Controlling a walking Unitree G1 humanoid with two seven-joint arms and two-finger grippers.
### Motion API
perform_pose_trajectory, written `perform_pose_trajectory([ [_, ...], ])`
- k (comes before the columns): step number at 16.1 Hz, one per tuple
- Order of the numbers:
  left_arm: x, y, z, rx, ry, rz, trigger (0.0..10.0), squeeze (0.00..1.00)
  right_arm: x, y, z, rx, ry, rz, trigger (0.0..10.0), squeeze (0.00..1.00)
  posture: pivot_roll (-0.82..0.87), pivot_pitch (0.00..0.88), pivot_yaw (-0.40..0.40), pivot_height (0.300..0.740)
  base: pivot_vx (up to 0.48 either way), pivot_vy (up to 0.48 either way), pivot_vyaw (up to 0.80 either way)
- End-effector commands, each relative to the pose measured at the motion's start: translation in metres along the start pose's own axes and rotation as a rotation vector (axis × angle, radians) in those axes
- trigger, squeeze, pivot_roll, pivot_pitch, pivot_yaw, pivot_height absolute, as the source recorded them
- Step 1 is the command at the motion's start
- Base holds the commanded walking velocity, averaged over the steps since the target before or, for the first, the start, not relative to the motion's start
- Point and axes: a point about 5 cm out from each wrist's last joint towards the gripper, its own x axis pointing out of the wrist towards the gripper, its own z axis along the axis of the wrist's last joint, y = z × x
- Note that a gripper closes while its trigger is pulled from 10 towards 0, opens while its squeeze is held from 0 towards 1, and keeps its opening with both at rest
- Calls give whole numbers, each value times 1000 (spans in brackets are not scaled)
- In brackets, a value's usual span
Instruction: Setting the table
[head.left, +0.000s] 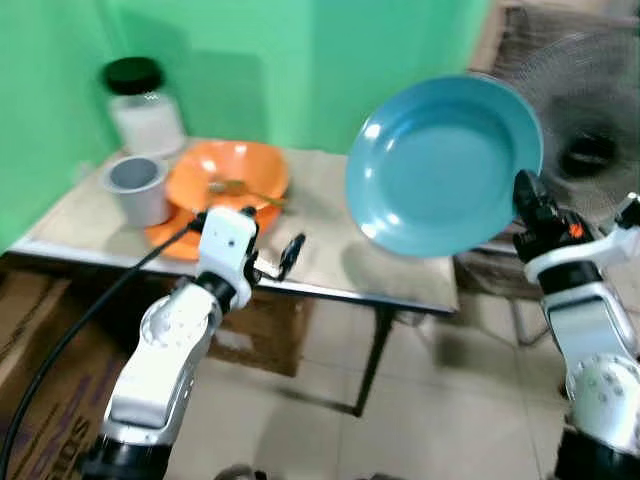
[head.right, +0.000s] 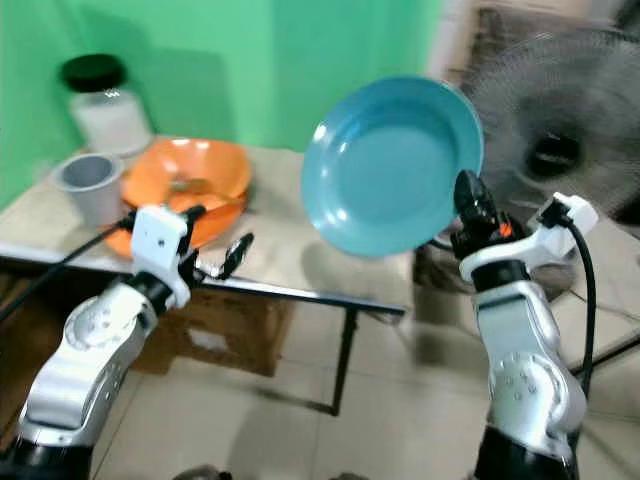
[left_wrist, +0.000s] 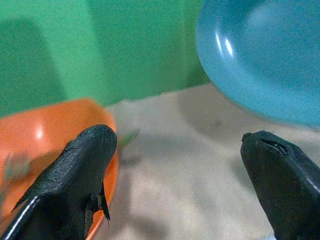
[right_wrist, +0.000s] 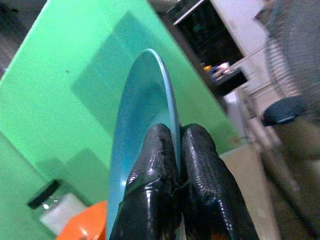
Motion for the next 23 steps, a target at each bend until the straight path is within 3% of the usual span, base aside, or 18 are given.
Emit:
perform_pose_trajectory([
  [1, 1, 1, 6, 8, -23, 15, 10000, 0, -2, 14, 8, -8, -31, 48, 10000, 0, -77, 0, -38, 740, 0, 0, -800],
  [7, 4, 5, 11, -61, -55, 91, 10000, 0, -7, 25, 6, 44, -37, 38, 10000, 0, -105, 0, -60, 740, 0, 0, -800],
  [10, 1, 8, 10, -53, -42, 92, 10000, 0, -10, 32, 0, 69, -25, 41, 10000, 0, -108, 0, -45, 740, 0, 0, -800],
  [23, -10, 13, 1, -37, -3, 186, 10000, 0, -6, 28, -5, 42, 24, 31, 10000, 0, -78, 0, -96, 740, 0, 0, -800],
])
